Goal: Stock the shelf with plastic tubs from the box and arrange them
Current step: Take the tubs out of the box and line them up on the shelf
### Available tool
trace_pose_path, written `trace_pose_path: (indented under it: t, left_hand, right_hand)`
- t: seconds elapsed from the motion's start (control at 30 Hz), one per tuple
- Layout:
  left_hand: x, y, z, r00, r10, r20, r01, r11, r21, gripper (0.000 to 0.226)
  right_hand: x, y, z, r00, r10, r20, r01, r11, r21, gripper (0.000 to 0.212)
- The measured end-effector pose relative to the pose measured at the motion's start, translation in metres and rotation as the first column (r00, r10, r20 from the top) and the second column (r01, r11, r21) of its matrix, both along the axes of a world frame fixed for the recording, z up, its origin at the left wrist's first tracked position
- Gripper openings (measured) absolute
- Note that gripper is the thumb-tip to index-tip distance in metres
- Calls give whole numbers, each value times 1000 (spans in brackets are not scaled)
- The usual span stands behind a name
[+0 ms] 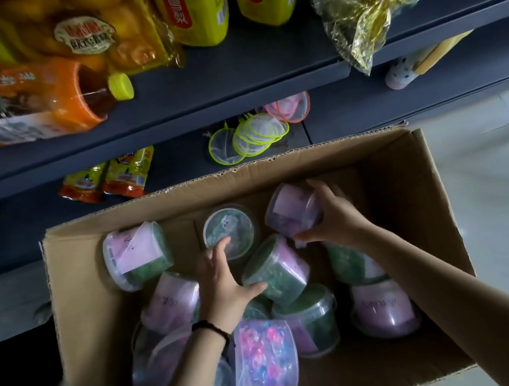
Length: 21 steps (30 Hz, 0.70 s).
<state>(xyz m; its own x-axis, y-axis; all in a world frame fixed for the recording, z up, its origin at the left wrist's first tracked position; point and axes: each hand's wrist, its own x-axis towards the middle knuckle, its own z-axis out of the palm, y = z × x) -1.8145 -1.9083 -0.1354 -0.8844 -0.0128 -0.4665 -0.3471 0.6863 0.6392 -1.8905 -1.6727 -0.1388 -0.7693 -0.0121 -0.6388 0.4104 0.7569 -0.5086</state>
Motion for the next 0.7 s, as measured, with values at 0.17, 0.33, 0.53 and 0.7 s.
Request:
trace_pose_path:
  t: [0.17, 0.33, 0.53, 0.7]
  left_hand:
    - [-5, 18, -4, 817, 338, 467, -405, 913, 46, 102]
    - [-5, 41, -12, 769, 343, 540, -418, 908, 18, 121]
    - [-17, 48, -17, 757, 468, 457, -521, 853, -10, 93]
    - [-22, 27, -17, 678, 572, 462, -658, 752, 36, 83]
  right_hand:
    - [7, -7, 3, 954, -294, -63, 289, 954, -76, 125]
    - [7, -25, 0, 827, -548, 124, 561, 812, -159, 85]
    - [-4, -34, -11, 867, -491, 83, 493, 870, -7, 79]
    - [-8, -15, -13, 953, -301, -39, 296, 950, -104, 94]
